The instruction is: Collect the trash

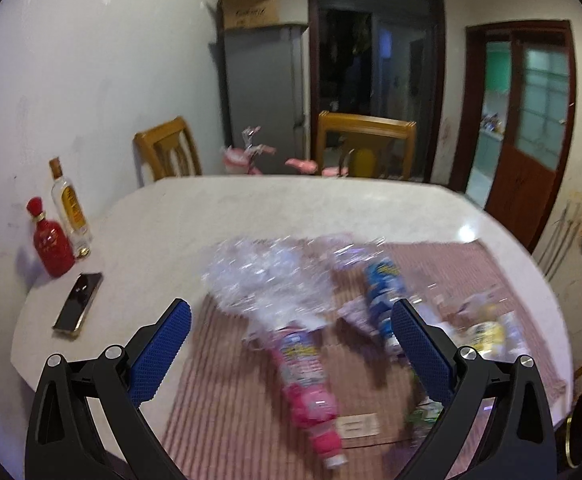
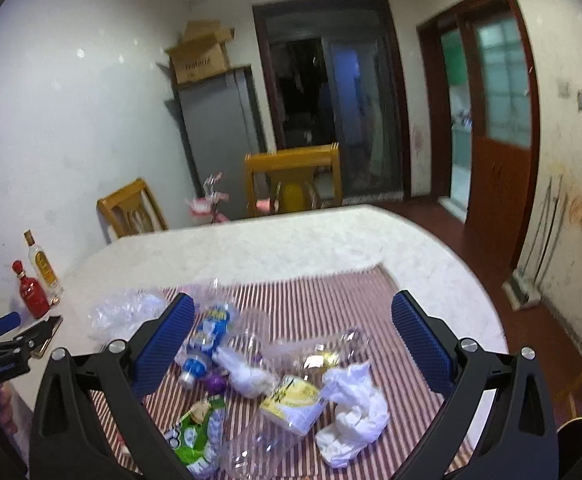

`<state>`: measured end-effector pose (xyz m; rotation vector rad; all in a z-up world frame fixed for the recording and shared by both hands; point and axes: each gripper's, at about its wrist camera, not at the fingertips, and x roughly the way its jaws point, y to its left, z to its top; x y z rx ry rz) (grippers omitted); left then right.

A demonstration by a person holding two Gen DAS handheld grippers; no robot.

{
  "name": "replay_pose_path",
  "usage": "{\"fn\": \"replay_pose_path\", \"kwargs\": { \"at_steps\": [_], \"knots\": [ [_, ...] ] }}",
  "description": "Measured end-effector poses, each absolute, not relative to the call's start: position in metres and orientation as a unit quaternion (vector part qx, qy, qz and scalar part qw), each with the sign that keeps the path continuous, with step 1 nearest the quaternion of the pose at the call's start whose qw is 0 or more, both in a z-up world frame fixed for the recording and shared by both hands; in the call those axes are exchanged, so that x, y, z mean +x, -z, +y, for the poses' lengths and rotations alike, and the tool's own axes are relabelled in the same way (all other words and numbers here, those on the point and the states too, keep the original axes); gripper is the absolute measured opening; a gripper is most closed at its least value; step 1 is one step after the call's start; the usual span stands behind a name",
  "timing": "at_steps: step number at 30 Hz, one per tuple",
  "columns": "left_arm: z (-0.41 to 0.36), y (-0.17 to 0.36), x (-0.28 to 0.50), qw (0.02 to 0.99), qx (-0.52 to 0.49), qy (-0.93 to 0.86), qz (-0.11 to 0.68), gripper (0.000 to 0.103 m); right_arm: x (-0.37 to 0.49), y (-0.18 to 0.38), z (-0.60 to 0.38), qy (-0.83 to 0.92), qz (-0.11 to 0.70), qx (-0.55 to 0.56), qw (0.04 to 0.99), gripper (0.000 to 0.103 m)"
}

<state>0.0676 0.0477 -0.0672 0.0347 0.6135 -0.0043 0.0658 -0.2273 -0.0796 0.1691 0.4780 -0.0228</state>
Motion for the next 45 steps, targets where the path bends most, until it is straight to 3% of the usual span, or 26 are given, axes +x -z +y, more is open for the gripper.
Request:
{"fn": "replay_pose_path", "kwargs": {
  "at_steps": [6,12,15,18,26,27,28,30,35,36,38,39,40,45],
  "knots": [
    [0.094,0.095,0.098,0.939,-0.002,-0.059,0.34,0.097,0.086,0.117,-0.195,-0.122,0.33,0.039,0.935,0.097],
    [0.119,0.113,0.112,0.929,-0.02,-0.083,0.359,0.097,0.154,0.155,-0.151,-0.213,0.436,-0.045,0.873,0.071],
    [0.123,0.118,0.116,0.928,-0.021,-0.08,0.364,0.097,0.188,0.191,-0.132,-0.23,0.503,-0.058,0.831,0.051],
    [0.131,0.124,0.122,0.925,-0.028,-0.081,0.371,0.097,0.213,0.226,-0.127,-0.196,0.556,-0.086,0.803,0.047],
    [0.158,0.169,0.155,0.89,-0.133,-0.053,0.434,0.097,0.231,0.256,-0.131,-0.153,0.586,-0.14,0.783,0.05],
    [0.157,0.173,0.159,0.886,-0.143,-0.049,0.439,0.097,0.232,0.26,-0.129,-0.151,0.588,-0.149,0.781,0.046],
    [0.158,0.176,0.166,0.882,-0.155,-0.045,0.443,0.097,0.231,0.261,-0.131,-0.149,0.587,-0.153,0.781,0.033],
    [0.158,0.18,0.183,0.88,-0.171,-0.042,0.441,0.097,0.229,0.259,-0.135,-0.14,0.582,-0.157,0.785,0.022],
    [0.148,0.192,0.226,0.879,-0.178,-0.026,0.441,0.097,0.227,0.233,-0.165,-0.169,0.563,-0.069,0.806,0.019],
    [0.145,0.197,0.237,0.876,-0.177,-0.021,0.448,0.094,0.222,0.224,-0.172,-0.17,0.553,-0.049,0.814,0.019],
    [0.142,0.202,0.248,0.873,-0.185,-0.004,0.452,0.057,0.22,0.213,-0.18,-0.17,0.542,-0.024,0.823,0.019],
    [0.141,0.204,0.254,0.87,-0.194,0.014,0.453,0.017,0.216,0.208,-0.185,-0.171,0.535,-0.009,0.827,0.02],
    [0.141,0.203,0.257,0.869,-0.196,0.02,0.454,0.01,0.214,0.204,-0.187,-0.173,0.532,0.002,0.829,0.02],
    [0.138,0.164,0.233,0.898,-0.188,0.039,0.396,0.004,0.204,0.196,-0.204,-0.186,0.521,0.046,0.832,0.021]
  ]
}}
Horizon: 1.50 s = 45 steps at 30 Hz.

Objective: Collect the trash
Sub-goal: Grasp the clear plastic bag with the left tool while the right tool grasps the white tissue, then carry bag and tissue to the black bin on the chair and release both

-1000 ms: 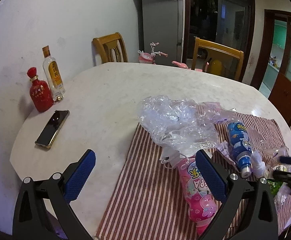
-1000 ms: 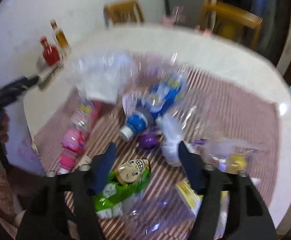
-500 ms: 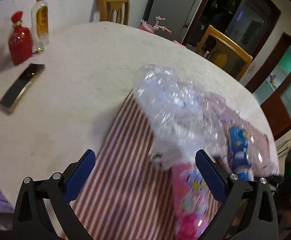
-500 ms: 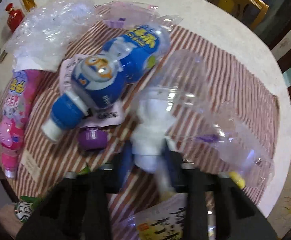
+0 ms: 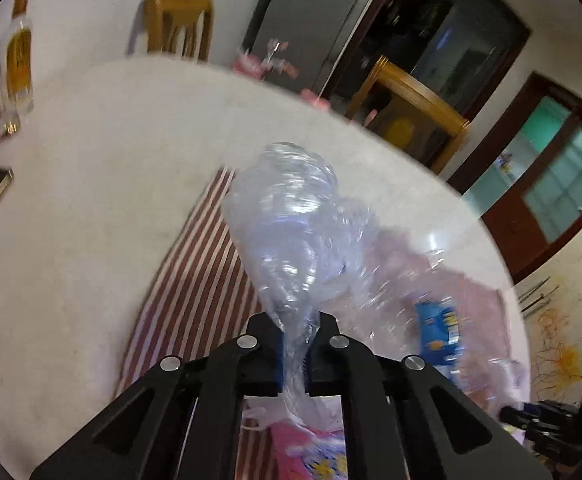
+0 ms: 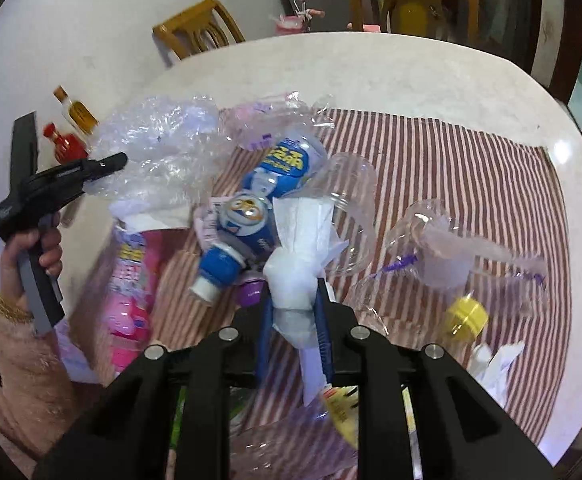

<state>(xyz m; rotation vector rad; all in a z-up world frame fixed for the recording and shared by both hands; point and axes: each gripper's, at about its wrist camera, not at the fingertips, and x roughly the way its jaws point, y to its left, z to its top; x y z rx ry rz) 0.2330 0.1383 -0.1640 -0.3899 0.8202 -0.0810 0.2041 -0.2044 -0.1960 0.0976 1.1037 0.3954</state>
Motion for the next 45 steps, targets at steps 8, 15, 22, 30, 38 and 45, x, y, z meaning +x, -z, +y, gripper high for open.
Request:
{"fn": "replay_pose_path", "kwargs": {
  "at_steps": [8,15,22,30,38,45],
  "knots": [
    [0.112,0.067,0.156,0.944,-0.144,0.1,0.279,0.004,0.188,0.187,-0.192,-0.199,0.487,0.09,0.846,0.02],
    [0.044,0.026,0.114,0.941,-0.1,0.207,0.247,0.004,0.147,0.154,-0.245,-0.179,0.423,0.166,0.873,0.02],
    [-0.087,0.023,0.091,0.896,-0.05,0.369,0.241,0.004,-0.007,0.14,-0.417,0.076,0.375,0.203,0.901,0.02],
    [-0.245,0.057,0.052,0.812,0.026,0.509,0.287,0.004,-0.177,0.282,-0.547,0.336,0.449,0.293,0.774,0.022],
    [-0.382,0.119,-0.01,0.727,0.125,0.583,0.341,0.004,-0.222,0.337,-0.585,0.401,0.443,0.372,0.71,0.079],
    [-0.518,0.214,-0.092,0.636,0.235,0.624,0.389,0.009,-0.309,0.267,-0.585,0.508,0.323,0.356,0.714,0.082]
  ]
}}
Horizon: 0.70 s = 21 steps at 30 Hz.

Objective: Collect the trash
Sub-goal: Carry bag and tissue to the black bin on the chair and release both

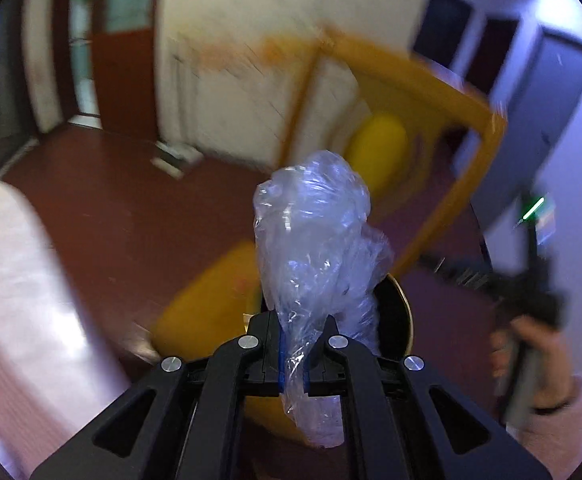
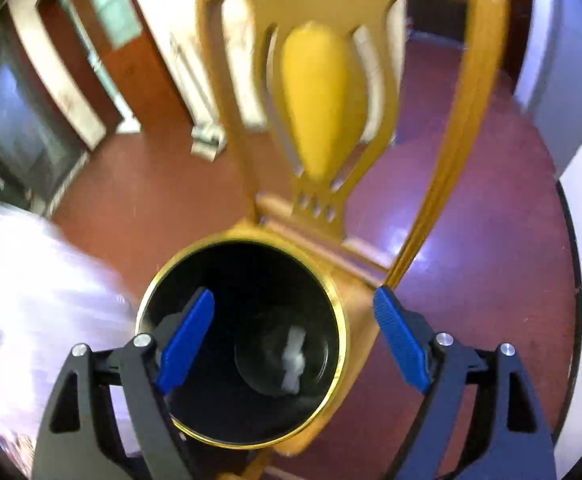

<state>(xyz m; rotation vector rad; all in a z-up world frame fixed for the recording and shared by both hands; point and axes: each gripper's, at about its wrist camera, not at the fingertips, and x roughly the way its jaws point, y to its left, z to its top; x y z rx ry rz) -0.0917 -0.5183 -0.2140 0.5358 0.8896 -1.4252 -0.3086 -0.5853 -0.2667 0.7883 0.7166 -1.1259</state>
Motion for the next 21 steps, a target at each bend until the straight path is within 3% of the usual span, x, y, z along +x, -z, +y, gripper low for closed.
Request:
{"fn": "replay_pose_path", "kwargs": {
  "at_steps": [2,3,4,6,10,14,21],
  "knots": [
    [-0.544,0.254,-0.116,0.611,0.267,0.629,0.401,0.034,-0.312,0.254,-0.588,0.511,0.307,0.354,0.72,0.083],
    [-0.549,0.266,-0.12,0.607,0.275,0.625,0.406,0.07,-0.315,0.249,-0.581,0.511,0.303,0.352,0.724,0.083],
    [-0.55,0.28,-0.122,0.604,0.277,0.621,0.415,0.082,-0.319,0.251,-0.582,0.51,0.301,0.35,0.725,0.083],
    [-0.549,0.295,-0.119,0.604,0.269,0.609,0.438,0.081,-0.32,0.251,-0.575,0.506,0.299,0.35,0.729,0.083],
    [-0.537,0.285,-0.107,0.633,0.261,0.596,0.42,0.097,-0.325,0.245,-0.578,0.5,0.295,0.347,0.737,0.083],
    [-0.532,0.261,-0.098,0.653,0.227,0.592,0.415,0.097,-0.303,0.23,-0.579,0.48,0.291,0.344,0.752,0.083],
    [-0.466,0.205,-0.081,0.718,0.19,0.581,0.333,0.097,-0.261,0.214,-0.56,0.449,0.308,0.313,0.778,0.083]
  ]
}}
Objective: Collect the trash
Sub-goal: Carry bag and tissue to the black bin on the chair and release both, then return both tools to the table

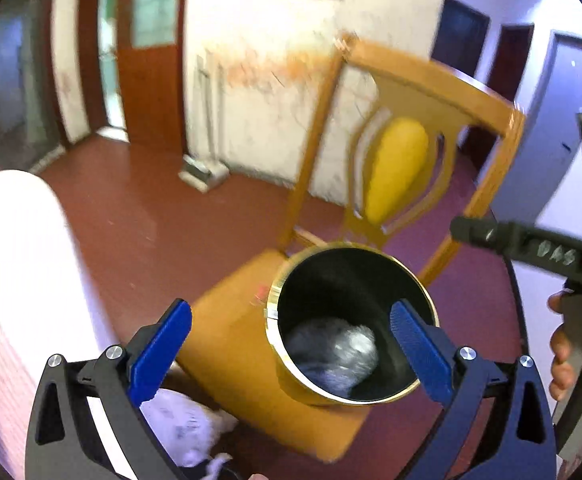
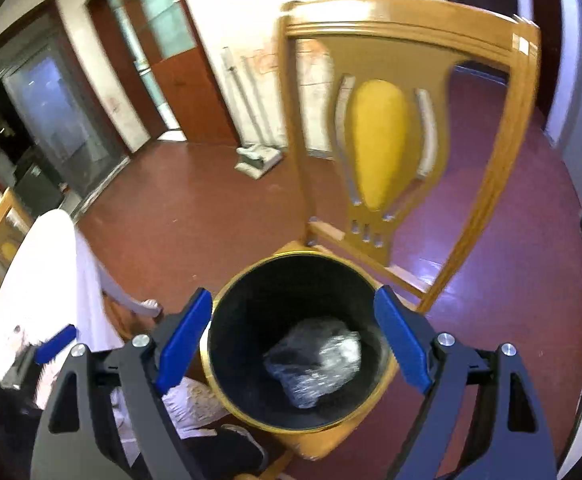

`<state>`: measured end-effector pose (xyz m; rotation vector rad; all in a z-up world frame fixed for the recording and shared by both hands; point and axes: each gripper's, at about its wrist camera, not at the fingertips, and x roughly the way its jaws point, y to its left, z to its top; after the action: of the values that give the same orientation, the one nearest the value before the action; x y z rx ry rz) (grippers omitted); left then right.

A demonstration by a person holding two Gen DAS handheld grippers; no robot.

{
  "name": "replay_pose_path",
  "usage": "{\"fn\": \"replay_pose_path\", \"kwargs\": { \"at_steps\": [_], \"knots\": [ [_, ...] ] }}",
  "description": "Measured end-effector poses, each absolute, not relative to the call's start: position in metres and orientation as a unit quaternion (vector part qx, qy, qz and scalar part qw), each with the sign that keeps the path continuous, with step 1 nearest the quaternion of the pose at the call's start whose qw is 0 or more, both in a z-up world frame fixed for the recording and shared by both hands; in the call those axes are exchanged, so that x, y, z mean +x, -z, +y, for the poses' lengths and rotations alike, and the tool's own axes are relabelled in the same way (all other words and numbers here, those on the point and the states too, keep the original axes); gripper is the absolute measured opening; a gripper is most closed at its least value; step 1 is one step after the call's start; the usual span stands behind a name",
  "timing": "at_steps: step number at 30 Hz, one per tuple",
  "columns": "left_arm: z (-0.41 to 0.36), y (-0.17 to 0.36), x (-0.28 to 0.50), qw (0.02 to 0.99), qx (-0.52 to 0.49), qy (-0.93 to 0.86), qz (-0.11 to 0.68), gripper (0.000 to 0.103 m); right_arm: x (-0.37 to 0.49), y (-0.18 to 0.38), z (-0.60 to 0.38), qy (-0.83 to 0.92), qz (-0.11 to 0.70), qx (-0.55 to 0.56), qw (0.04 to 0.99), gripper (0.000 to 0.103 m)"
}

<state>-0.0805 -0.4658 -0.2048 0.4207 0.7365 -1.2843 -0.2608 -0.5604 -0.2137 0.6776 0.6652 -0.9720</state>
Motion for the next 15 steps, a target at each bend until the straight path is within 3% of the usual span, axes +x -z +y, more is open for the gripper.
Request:
{"fn": "replay_pose_path", "kwargs": {
  "at_steps": [7,15],
  "knots": [
    [-0.339,0.162,-0.014,0.818,0.124,0.474,0.302,0.097,-0.173,0.183,-0.493,0.34,0.308,0.255,0.851,0.083],
    [-0.155,0.078,0.038,0.95,0.083,0.226,0.199,0.097,-0.061,0.115,-0.359,0.128,0.254,0.181,0.942,0.083]
  ]
}}
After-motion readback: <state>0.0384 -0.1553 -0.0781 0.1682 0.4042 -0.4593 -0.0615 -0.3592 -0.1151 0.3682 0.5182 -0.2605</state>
